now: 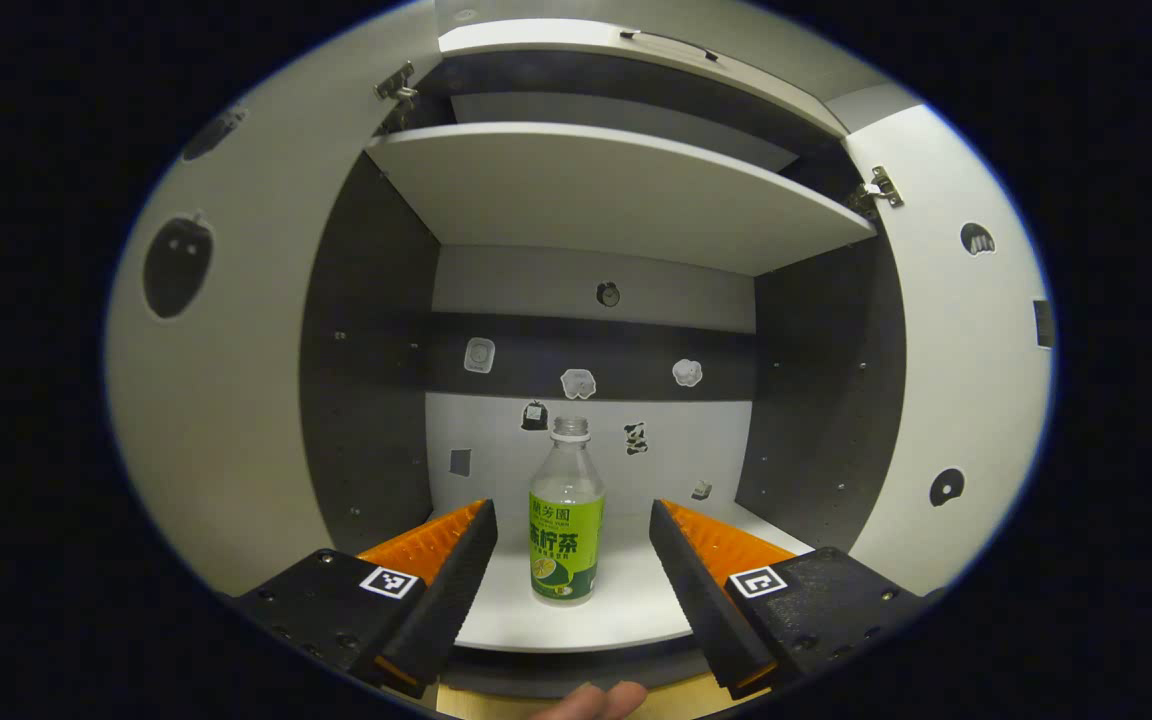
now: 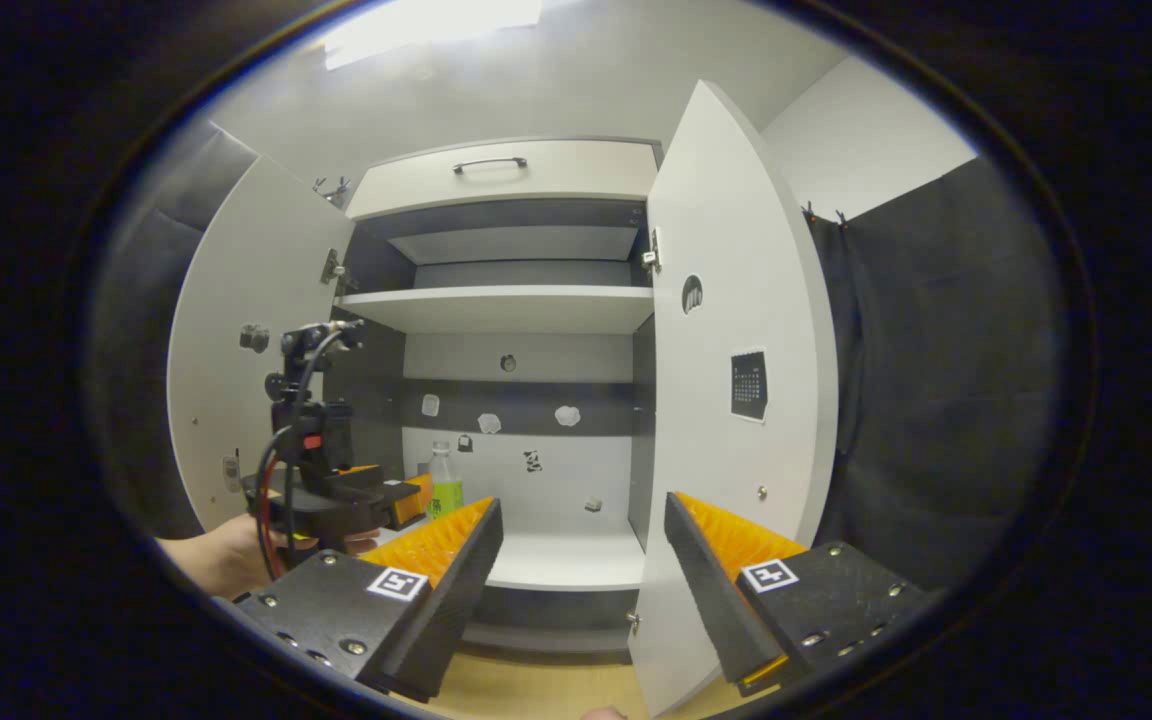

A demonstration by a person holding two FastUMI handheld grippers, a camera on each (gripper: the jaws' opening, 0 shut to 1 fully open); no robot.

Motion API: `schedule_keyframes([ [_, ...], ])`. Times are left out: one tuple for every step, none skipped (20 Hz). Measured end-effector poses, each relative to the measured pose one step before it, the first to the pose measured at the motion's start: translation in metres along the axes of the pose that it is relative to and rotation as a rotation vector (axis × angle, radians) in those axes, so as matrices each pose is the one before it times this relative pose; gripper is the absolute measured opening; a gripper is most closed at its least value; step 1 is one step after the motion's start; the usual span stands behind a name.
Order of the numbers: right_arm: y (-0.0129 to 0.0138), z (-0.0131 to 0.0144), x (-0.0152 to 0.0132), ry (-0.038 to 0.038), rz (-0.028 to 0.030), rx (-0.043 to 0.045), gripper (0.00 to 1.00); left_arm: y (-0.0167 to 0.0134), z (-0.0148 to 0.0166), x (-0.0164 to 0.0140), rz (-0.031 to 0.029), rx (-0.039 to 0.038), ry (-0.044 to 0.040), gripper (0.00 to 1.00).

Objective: Grasp the bottle in the cabinet with the left hand and place it on the coaster, then close the right door with the right hand and the left door with the left hand.

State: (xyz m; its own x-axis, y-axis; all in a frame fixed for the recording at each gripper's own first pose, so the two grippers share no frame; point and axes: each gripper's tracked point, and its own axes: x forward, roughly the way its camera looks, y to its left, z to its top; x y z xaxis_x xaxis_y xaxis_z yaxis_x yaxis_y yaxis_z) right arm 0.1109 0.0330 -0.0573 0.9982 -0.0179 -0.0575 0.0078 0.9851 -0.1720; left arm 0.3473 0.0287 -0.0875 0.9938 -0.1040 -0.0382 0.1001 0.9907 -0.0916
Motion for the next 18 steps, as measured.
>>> schedule_keyframes([
  [0.00024,0.00077,0.00031,-0.00699,0.00181,-0.00548,0.98,-0.00072,-0.00439,0.01218,-0.00253,0.00420,0.00357,0.97],
  [0.00307,-0.00027,-0.00031,-0.00453,0.01598,0.00521,0.98,0.00052,-0.00363,0.01180,-0.00080,0.00560,0.00071,0.97],
  [0.00631,-0.00149,-0.00129,0.00566,0.02673,0.00476,0.98,0.00055,-0.00374,0.01044,0.00638,0.00478,0.00131,0.97],
  [0.00253,0.00044,-0.00346,-0.00896,0.01339,-0.00771,0.98,0.00138,-0.00399,0.00952,0.00469,-0.00100,0.00388,0.97],
  [0.00078,0.00252,-0.00207,-0.01462,0.00530,-0.01261,0.98,0.00068,-0.00366,0.00927,0.00674,-0.00341,0.00607,0.97],
  [0.00282,-0.00126,-0.00298,-0.00531,0.01304,-0.00881,0.98,0.00377,-0.00463,0.00907,0.01560,-0.01138,0.00605,0.97],
  [0.00435,-0.00210,-0.00252,0.00282,0.01722,-0.01093,0.98,0.00210,-0.00456,0.00814,0.01106,-0.01174,0.01628,0.98],
  [0.00048,-0.00279,-0.00175,0.00389,0.00424,-0.01064,0.98,-0.00083,-0.00401,0.00581,-0.00327,-0.01424,0.01090,0.98],
  [-0.00019,-0.00420,-0.00171,0.01003,0.00424,-0.01086,0.98,0.00059,-0.00186,0.00649,-0.00008,-0.01431,0.00238,0.98],
  [0.00215,-0.00655,-0.00277,0.01928,0.00922,-0.00204,0.95,0.00036,-0.00264,0.00687,-0.00027,-0.00617,0.00632,0.98],
  [0.00013,-0.00668,-0.00247,0.02074,0.00097,0.00281,0.95,0.00245,-0.00312,0.00555,0.00375,0.00145,0.00336,0.97],
  [-0.00215,-0.00482,-0.00143,0.01720,-0.00714,0.01405,0.96,0.00273,-0.00178,0.00465,0.00711,0.00720,0.00424,0.98],
  [-0.00152,-0.00358,-0.00190,0.01415,-0.00965,0.01793,0.94,-0.00002,-0.00190,0.00241,-0.00658,0.01029,0.00723,0.98],
  [-0.00165,-0.00174,-0.00073,0.00898,-0.00754,0.02315,0.94,-0.00045,-0.00354,-0.00092,-0.00832,0.00199,0.02124,0.91],
  [-0.00101,0.00106,-0.00144,0.00228,-0.00470,0.02539,0.96,0.00165,0.00101,-0.00245,0.00709,0.00871,0.00042,0.83],
  [-0.00152,0.00162,-0.00136,-0.00172,-0.00433,0.01874,0.96,0.00136,0.00256,-0.00474,-0.00016,0.00185,0.00379,0.82],
  [-0.00124,0.00251,-0.00176,-0.00505,-0.00337,0.00821,0.96,-0.00220,0.00295,-0.00701,-0.00944,0.00131,0.00157,0.81],
  [-0.00116,0.00160,-0.00133,-0.00387,-0.00258,0.00180,0.95,-0.00124,0.00426,-0.00991,-0.00763,-0.00173,-0.00288,0.81],
])
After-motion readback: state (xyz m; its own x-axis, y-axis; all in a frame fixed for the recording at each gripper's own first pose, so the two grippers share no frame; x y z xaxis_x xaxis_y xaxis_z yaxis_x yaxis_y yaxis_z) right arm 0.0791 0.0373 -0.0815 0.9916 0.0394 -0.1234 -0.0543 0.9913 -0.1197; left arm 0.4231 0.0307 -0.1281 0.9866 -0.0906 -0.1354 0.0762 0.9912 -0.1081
